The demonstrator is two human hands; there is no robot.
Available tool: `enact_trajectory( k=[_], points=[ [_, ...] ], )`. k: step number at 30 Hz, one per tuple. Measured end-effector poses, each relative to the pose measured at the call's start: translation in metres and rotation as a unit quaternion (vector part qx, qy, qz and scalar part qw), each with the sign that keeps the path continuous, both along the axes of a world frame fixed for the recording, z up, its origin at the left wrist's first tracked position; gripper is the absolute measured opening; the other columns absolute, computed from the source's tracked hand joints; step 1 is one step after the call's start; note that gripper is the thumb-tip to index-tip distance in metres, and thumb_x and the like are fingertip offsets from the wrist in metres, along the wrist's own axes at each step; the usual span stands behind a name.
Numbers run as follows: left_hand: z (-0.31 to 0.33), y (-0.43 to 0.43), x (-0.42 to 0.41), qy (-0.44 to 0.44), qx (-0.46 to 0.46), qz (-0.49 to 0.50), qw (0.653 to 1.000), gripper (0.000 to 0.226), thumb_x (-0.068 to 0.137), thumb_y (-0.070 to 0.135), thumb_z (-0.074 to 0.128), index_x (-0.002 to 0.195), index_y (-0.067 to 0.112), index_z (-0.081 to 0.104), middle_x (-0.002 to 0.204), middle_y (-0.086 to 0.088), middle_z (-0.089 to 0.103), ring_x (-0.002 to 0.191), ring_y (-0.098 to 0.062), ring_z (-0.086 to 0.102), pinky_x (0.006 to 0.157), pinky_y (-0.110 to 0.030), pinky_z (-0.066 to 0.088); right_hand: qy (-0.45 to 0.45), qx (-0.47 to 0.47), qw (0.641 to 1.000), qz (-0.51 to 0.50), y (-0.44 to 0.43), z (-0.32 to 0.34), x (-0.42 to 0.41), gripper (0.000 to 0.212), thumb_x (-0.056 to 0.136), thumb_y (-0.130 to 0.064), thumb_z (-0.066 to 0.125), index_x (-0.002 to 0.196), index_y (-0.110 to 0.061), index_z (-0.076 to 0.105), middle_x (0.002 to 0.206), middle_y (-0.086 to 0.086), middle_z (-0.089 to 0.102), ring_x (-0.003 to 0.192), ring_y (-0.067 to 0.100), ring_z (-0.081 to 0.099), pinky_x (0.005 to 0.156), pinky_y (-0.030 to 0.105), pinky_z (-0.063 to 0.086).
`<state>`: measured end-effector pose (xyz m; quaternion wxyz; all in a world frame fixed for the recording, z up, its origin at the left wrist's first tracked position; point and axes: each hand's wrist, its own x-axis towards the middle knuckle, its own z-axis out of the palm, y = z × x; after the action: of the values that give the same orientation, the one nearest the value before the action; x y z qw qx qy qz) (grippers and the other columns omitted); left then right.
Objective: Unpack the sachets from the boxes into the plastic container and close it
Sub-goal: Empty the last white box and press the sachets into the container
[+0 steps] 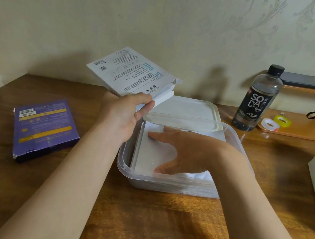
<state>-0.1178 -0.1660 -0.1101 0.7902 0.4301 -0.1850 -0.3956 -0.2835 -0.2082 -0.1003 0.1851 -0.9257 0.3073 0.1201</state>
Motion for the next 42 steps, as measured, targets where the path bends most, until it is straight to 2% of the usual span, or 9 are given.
enact_trajectory(
  k=[6,12,16,21,29,34,37,40,42],
  points=[
    [0.0,0.0,-0.003,-0.007,-0.001,-0.003,1.0,0.046,0.082,-0.02,0.067,0.11,0.016,0.062,0.118,-0.005,0.07,0.107,-0.021,0.069,0.07,-0.029,0.061,0.013,-0.001,1.0,0.001,-0.003,-0.01,0.004,0.092,0.082,-0.068,0.064,0.154,-0.053,0.008,0.167,-0.013,-0.001,0.154,0.018,0.004,0.122,0.044,0.011],
    [0.0,0.0,-0.003,-0.023,-0.001,-0.004,1.0,0.049,0.081,-0.02,0.068,0.115,0.014,0.062,0.119,-0.006,0.071,0.107,-0.022,0.069,0.071,-0.03,0.061,0.024,0.001,1.0,0.008,-0.002,-0.013,0.005,0.092,0.082,-0.072,0.059,0.153,-0.055,0.003,0.167,-0.014,-0.009,0.154,0.019,-0.007,0.122,0.048,0.006],
    [-0.001,0.001,-0.004,-0.032,0.001,-0.008,0.999,0.048,0.081,-0.02,0.068,0.113,0.015,0.062,0.12,-0.006,0.071,0.107,-0.022,0.07,0.072,-0.03,0.061,0.024,0.0,1.0,0.011,-0.003,-0.012,0.003,0.091,0.082,-0.073,0.056,0.153,-0.055,0.002,0.166,-0.014,-0.01,0.154,0.02,-0.008,0.122,0.051,0.007],
    [-0.001,-0.001,-0.002,-0.024,-0.002,-0.004,1.0,0.054,0.08,-0.02,0.068,0.123,0.012,0.06,0.121,-0.005,0.07,0.108,-0.022,0.07,0.07,-0.029,0.061,0.012,0.013,1.0,0.011,-0.001,-0.01,-0.002,0.09,0.082,-0.073,0.056,0.153,-0.056,0.003,0.166,-0.015,-0.01,0.154,0.016,-0.008,0.123,0.049,0.005],
    [-0.002,-0.002,-0.002,-0.019,0.002,-0.013,1.0,0.051,0.081,-0.02,0.068,0.12,0.011,0.061,0.121,-0.007,0.07,0.109,-0.024,0.07,0.07,-0.028,0.061,-0.102,-0.022,0.993,-0.046,-0.011,-0.001,-0.013,0.072,0.091,-0.063,0.054,0.154,-0.045,0.024,0.161,-0.016,0.03,0.147,0.013,0.031,0.117,0.032,0.024],
    [-0.002,-0.003,-0.003,-0.026,0.003,-0.01,1.0,0.049,0.079,-0.021,0.069,0.116,0.012,0.065,0.116,-0.005,0.073,0.106,-0.022,0.071,0.069,-0.029,0.06,-0.069,-0.026,0.996,0.045,-0.008,-0.023,-0.003,0.072,0.094,-0.065,0.045,0.156,-0.046,0.014,0.167,-0.012,0.006,0.154,0.012,0.002,0.124,0.037,0.004],
    [-0.002,-0.003,-0.002,-0.024,0.009,-0.003,1.0,0.051,0.077,-0.02,0.071,0.119,0.009,0.065,0.116,-0.006,0.073,0.104,-0.022,0.072,0.07,-0.03,0.061,-0.031,-0.054,0.995,0.073,-0.01,-0.027,-0.002,0.07,0.097,-0.066,0.035,0.157,-0.045,0.006,0.168,-0.007,-0.003,0.154,0.016,-0.006,0.124,0.038,-0.003],
    [0.0,-0.002,-0.004,-0.008,0.015,-0.012,1.0,0.049,0.078,-0.019,0.071,0.117,0.009,0.065,0.113,-0.004,0.073,0.102,-0.02,0.071,0.07,-0.029,0.061,-0.035,-0.065,0.994,0.077,-0.009,-0.029,-0.001,0.071,0.097,-0.066,0.035,0.157,-0.044,0.006,0.168,-0.005,-0.002,0.154,0.017,-0.005,0.125,0.04,-0.003],
    [0.003,0.0,-0.007,0.008,0.018,-0.028,0.999,0.045,0.079,-0.019,0.07,0.11,0.013,0.066,0.108,-0.002,0.074,0.1,-0.018,0.071,0.069,-0.028,0.06,-0.096,-0.051,0.993,0.037,-0.007,-0.029,-0.003,0.07,0.097,-0.061,0.045,0.157,-0.04,0.016,0.167,-0.005,0.015,0.154,0.013,0.007,0.125,0.039,0.005]
  ],
)
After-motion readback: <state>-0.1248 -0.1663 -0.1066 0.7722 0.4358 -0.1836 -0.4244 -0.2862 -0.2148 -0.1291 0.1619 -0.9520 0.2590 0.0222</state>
